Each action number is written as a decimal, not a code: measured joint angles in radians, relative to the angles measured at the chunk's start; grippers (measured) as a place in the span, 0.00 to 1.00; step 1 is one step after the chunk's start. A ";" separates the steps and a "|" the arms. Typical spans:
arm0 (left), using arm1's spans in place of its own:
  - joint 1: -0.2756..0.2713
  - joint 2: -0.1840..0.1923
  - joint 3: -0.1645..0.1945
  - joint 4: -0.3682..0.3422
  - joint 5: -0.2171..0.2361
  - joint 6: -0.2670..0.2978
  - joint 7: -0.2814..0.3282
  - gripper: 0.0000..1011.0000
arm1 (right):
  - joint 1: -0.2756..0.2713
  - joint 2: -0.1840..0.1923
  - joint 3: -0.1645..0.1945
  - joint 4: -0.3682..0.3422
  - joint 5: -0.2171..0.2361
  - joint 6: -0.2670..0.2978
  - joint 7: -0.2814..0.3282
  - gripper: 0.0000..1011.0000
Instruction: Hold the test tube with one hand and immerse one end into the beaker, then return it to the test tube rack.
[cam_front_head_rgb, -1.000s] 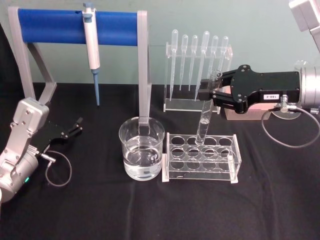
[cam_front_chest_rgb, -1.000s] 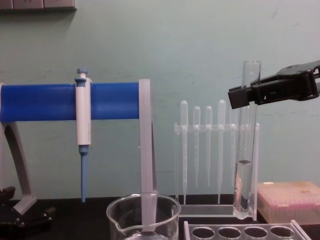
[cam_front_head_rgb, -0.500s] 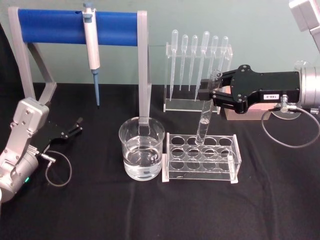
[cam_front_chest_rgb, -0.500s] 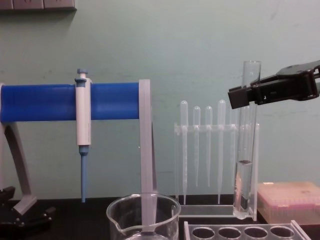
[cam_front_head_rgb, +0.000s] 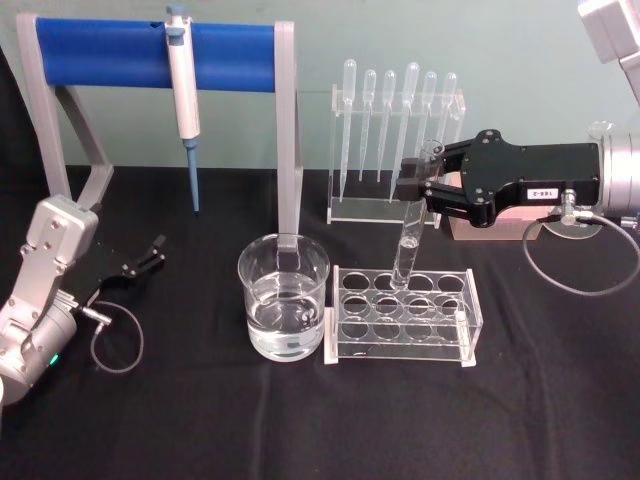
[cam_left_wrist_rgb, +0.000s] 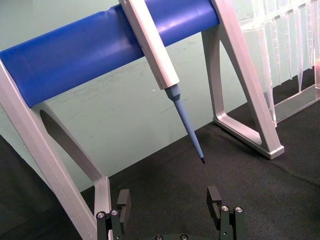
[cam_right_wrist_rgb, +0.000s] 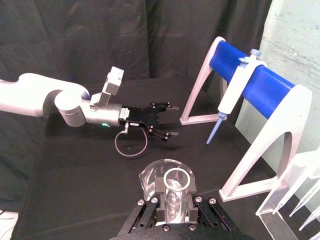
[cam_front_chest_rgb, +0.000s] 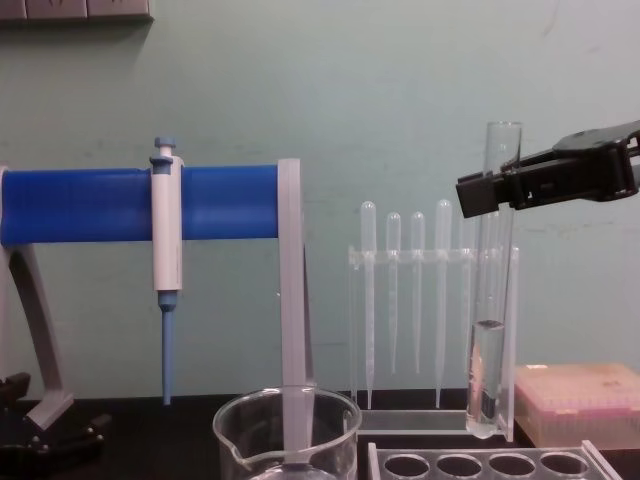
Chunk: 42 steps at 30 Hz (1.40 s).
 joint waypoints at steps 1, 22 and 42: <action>0.000 0.000 0.000 0.000 0.000 0.000 0.000 0.99 | 0.000 0.000 0.000 0.000 0.000 0.000 0.000 0.24; 0.000 0.000 0.000 0.000 0.000 0.000 0.000 0.99 | 0.000 0.000 0.000 0.000 0.000 0.000 0.000 0.24; 0.000 0.000 0.000 0.000 0.000 0.000 0.000 0.99 | 0.000 0.000 0.000 0.000 0.000 0.000 0.000 0.24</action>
